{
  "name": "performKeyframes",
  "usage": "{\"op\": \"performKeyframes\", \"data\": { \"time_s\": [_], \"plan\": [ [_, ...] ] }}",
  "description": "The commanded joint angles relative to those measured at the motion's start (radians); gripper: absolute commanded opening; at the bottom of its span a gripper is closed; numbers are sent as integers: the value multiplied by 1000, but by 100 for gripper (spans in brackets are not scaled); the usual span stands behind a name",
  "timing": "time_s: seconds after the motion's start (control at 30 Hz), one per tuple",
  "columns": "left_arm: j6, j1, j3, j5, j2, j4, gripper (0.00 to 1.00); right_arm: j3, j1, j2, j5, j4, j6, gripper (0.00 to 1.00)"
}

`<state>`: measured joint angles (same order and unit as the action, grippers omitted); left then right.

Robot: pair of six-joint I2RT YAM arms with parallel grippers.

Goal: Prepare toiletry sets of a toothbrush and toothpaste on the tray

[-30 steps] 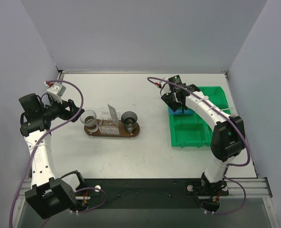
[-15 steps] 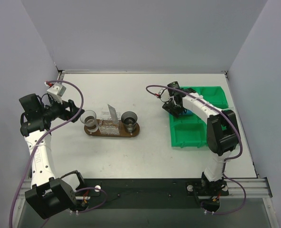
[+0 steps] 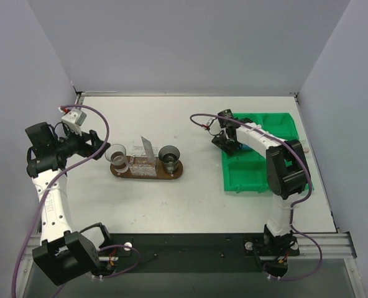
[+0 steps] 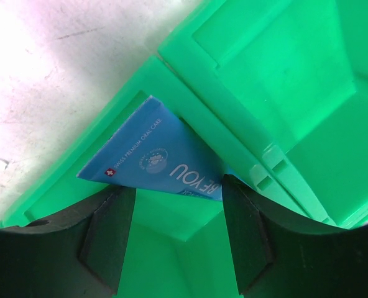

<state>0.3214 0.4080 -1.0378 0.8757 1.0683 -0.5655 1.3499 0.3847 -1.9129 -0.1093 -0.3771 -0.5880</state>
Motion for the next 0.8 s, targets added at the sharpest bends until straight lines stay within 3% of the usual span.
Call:
{"op": "performKeyframes", "data": {
  "time_s": [0.0, 0.43, 0.77],
  "plan": [
    [7, 6, -1, 13, 1, 16, 95, -47, -6, 2, -47, 81, -10, 53],
    [5, 6, 13, 9, 4, 21, 95, -173, 9, -1, -116, 280, -39, 49],
    [1, 6, 13, 8, -2, 19, 95, -255, 37, 17, -182, 369, -44, 32]
  ]
}}
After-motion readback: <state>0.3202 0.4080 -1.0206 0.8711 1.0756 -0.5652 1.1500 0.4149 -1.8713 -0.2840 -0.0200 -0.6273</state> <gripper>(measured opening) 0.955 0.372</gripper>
